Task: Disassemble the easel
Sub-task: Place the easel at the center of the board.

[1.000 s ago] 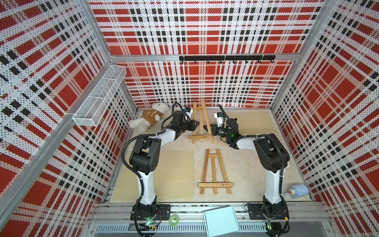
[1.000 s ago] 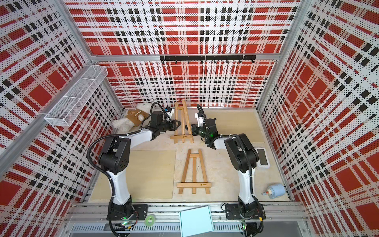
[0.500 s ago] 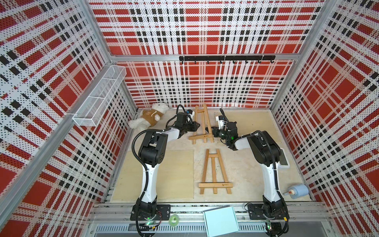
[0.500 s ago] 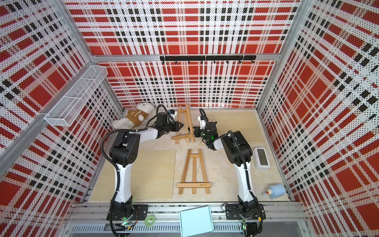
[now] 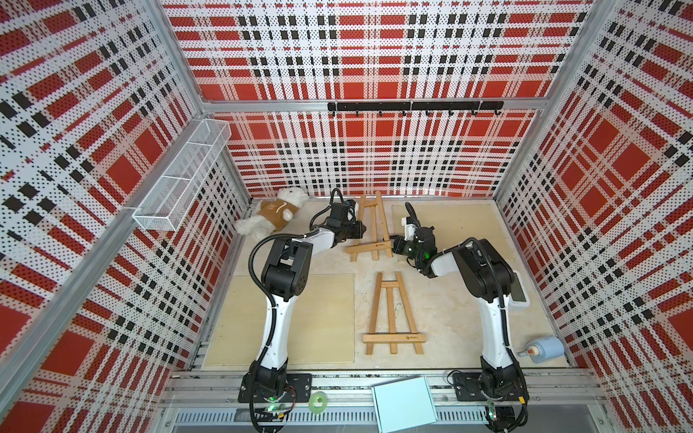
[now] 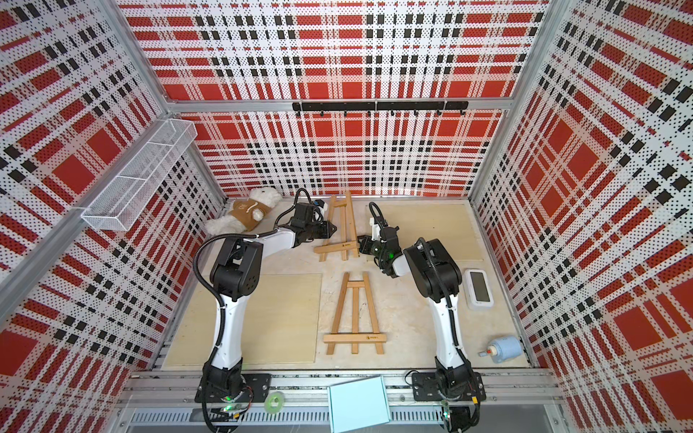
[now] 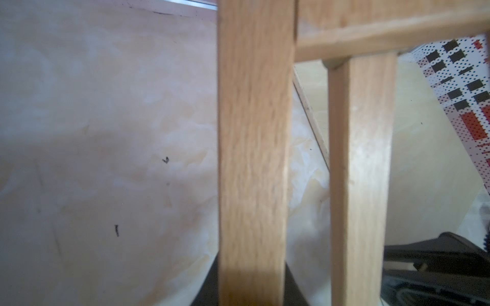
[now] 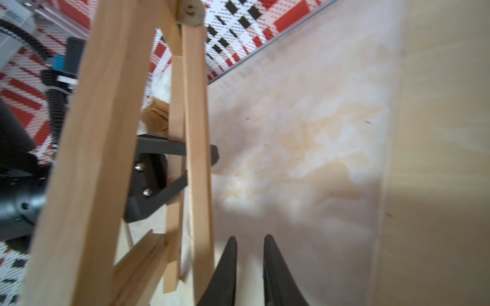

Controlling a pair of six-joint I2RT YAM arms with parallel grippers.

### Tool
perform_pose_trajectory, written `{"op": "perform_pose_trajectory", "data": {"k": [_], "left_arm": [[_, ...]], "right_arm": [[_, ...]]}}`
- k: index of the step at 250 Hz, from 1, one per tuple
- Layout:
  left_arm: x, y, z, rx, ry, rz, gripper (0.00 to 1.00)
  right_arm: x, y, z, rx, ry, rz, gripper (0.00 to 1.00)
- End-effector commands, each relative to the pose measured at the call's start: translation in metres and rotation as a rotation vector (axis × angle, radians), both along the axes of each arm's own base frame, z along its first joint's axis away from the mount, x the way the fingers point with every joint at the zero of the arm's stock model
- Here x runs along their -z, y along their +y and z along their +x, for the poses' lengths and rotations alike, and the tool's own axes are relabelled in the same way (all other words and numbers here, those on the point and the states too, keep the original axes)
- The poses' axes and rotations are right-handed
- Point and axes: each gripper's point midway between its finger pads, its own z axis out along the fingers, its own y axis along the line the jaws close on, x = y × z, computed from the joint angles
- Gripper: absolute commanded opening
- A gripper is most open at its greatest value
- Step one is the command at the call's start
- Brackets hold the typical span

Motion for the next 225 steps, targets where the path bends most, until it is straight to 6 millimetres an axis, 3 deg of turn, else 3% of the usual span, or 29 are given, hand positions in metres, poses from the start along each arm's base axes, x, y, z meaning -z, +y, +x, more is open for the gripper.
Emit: {"op": "perform_pose_trajectory", "data": {"k": [1,43,91,128,175,225], "left_arm": [[-0.001,-0.004,0.005,-0.004,-0.008,0.024,0.02],[0.001,-0.004,0.006,-0.015,0.003,0.024,0.01],[0.006,-0.006,0.007,-0.018,0.031,0.058,0.03],[0.01,-0.004,0.01,-0.044,0.051,0.104,0.06],[0.015,-0.006,0.011,-0.059,0.069,0.127,0.07],[0.018,-0.01,0.013,-0.064,0.087,0.171,0.11]], "right_arm": [[-0.026,-0.019,0.005,0.103,-0.052,-0.046,0.21],[-0.028,-0.04,-0.002,0.2,-0.04,-0.109,0.23],[-0.045,-0.056,-0.007,0.263,-0.083,-0.145,0.23],[-0.052,-0.075,-0.011,0.351,-0.062,-0.193,0.43],[-0.065,-0.07,-0.011,0.308,-0.063,-0.214,0.52],[-0.069,-0.048,-0.008,0.2,-0.049,-0.192,0.57]]}}
